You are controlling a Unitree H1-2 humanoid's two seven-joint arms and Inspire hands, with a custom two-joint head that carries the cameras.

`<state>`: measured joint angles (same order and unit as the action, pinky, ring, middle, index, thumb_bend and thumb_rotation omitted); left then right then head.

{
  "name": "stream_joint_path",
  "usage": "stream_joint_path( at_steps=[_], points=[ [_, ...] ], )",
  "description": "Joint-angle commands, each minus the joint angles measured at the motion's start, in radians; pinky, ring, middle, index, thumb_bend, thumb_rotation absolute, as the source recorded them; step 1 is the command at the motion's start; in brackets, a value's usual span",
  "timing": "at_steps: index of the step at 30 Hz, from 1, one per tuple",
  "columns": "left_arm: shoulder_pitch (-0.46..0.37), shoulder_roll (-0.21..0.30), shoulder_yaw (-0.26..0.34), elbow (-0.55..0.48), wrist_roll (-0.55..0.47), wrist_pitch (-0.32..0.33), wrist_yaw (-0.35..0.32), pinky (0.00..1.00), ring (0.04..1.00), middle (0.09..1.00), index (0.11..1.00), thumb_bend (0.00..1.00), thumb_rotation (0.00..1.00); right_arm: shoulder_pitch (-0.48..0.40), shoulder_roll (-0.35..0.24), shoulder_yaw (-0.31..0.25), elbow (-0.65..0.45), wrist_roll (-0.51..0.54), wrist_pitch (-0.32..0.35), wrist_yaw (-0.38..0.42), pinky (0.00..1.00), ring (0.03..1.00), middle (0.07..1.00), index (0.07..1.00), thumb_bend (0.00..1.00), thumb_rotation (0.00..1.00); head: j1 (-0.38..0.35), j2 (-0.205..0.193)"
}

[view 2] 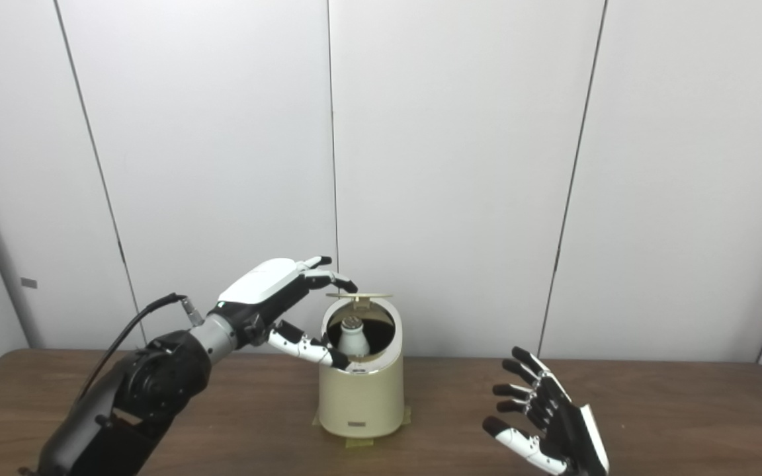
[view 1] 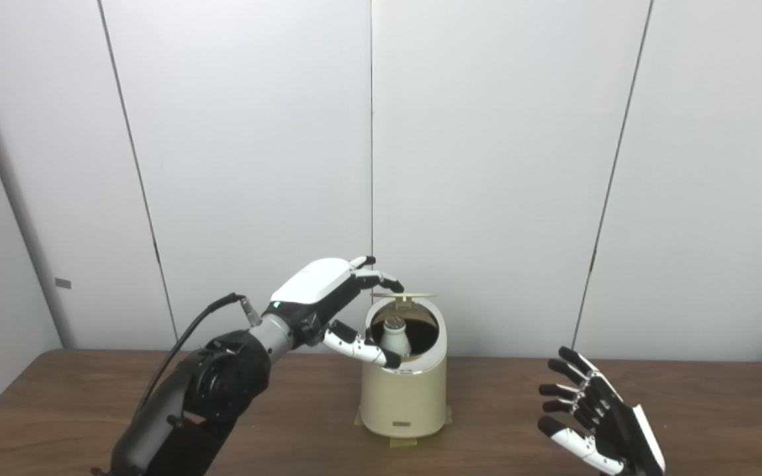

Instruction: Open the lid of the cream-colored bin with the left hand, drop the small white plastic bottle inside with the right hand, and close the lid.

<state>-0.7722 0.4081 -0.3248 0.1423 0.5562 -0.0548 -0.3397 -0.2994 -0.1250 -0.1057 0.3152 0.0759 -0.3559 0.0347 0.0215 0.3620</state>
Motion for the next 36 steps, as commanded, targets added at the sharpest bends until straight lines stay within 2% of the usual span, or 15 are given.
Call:
stream_joint_path(
  at_steps=[1, 7, 12, 22, 28, 36],
  points=[
    [-0.035, 0.019, 0.004, -0.053, 0.023, -0.026, 0.004, 1.0, 1.0, 0.836, 0.82, 0.97, 0.48, -0.013, 0.009, 0.003, -0.035, -0.001, 0.001, -0.008, 0.58, 0.663, 0.803, 0.835, 0.86, 0.34, 0.0, 0.001],
    [-0.009, 0.033, 0.0, -0.108, 0.076, -0.035, -0.01, 1.0, 0.999, 0.82, 0.814, 0.98, 0.46, -0.013, 0.013, 0.002, -0.043, 0.003, 0.01, -0.005, 0.58, 0.661, 0.802, 0.831, 0.86, 0.33, -0.002, 0.007],
    [0.007, 0.034, 0.001, -0.125, 0.102, -0.041, -0.021, 1.0, 0.993, 0.812, 0.812, 0.99, 0.43, -0.011, 0.013, 0.005, -0.051, -0.025, 0.017, -0.017, 0.61, 0.666, 0.801, 0.835, 0.87, 0.36, -0.003, 0.011],
    [0.035, 0.015, -0.026, -0.07, 0.136, -0.09, -0.008, 1.0, 0.988, 0.806, 0.817, 0.99, 0.47, -0.015, 0.013, 0.01, -0.047, -0.043, 0.009, -0.02, 0.6, 0.663, 0.797, 0.835, 0.87, 0.36, -0.019, 0.019],
    [0.041, 0.013, -0.048, -0.033, 0.171, -0.132, 0.009, 1.0, 0.988, 0.82, 0.828, 0.97, 0.46, -0.006, 0.025, 0.01, -0.087, -0.035, 0.051, -0.025, 0.62, 0.663, 0.799, 0.832, 0.87, 0.36, -0.025, 0.024],
    [0.044, -0.001, -0.077, 0.038, 0.242, -0.177, 0.066, 0.97, 0.98, 0.834, 0.84, 0.96, 0.47, -0.003, 0.023, 0.017, -0.095, -0.053, 0.051, -0.029, 0.6, 0.658, 0.803, 0.834, 0.86, 0.35, -0.033, 0.028]
  ],
)
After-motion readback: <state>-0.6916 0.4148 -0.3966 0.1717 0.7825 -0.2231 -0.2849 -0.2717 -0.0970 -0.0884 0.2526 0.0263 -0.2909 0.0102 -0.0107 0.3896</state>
